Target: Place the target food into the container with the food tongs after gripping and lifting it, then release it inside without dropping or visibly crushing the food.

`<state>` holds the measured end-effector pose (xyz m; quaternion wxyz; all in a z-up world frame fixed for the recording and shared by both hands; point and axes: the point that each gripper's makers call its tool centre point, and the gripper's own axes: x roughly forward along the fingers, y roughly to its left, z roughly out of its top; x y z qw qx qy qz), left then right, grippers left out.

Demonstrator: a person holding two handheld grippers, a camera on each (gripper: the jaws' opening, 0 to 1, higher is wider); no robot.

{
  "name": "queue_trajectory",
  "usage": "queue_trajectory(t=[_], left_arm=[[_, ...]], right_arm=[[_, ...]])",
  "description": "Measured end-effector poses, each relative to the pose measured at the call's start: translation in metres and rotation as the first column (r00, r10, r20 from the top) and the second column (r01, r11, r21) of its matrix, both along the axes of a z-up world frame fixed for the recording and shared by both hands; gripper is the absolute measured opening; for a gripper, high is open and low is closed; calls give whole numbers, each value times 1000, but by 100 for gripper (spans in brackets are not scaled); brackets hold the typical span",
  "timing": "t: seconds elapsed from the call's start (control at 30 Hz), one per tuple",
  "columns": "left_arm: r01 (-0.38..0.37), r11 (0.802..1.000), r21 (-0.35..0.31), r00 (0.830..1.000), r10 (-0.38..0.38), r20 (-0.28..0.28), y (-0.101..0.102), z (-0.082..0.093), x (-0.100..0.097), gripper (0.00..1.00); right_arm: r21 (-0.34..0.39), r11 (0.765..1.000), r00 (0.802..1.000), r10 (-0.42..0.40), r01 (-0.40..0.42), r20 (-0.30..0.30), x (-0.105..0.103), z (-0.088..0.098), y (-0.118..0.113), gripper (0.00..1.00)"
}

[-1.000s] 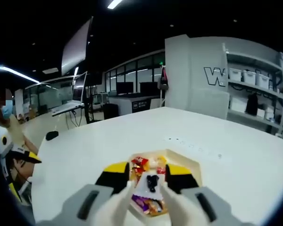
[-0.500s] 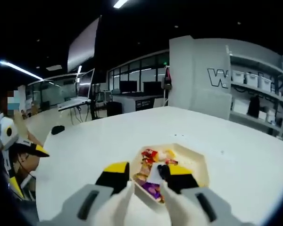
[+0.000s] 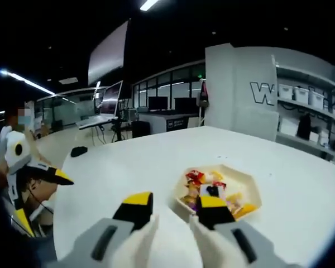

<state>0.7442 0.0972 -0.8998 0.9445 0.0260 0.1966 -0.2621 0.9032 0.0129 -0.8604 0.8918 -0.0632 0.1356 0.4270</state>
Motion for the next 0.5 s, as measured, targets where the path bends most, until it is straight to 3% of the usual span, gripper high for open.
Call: queue_trajectory(t=[0.17, 0.23, 0.3, 0.5], left_arm=[[7, 1000, -20, 1000, -6, 12, -5, 2, 0, 95], [-3, 997, -77, 1000, 5, 16, -10, 6, 2, 96], [-2, 996, -86, 999, 5, 35, -12, 10, 4, 96], [-23, 1000, -21, 997, 24, 74, -12, 17, 7, 95]], right_arm=[[-13, 1000, 1000, 17, -17, 19, -19, -5, 4, 25], [-11, 1000, 1000, 20, -20, 12, -24, -7, 4, 25], [-7, 1000, 1000, 22, -21, 16, -27, -8, 3, 25], [10, 999, 999, 37, -37, 8, -37, -6, 1, 25]])
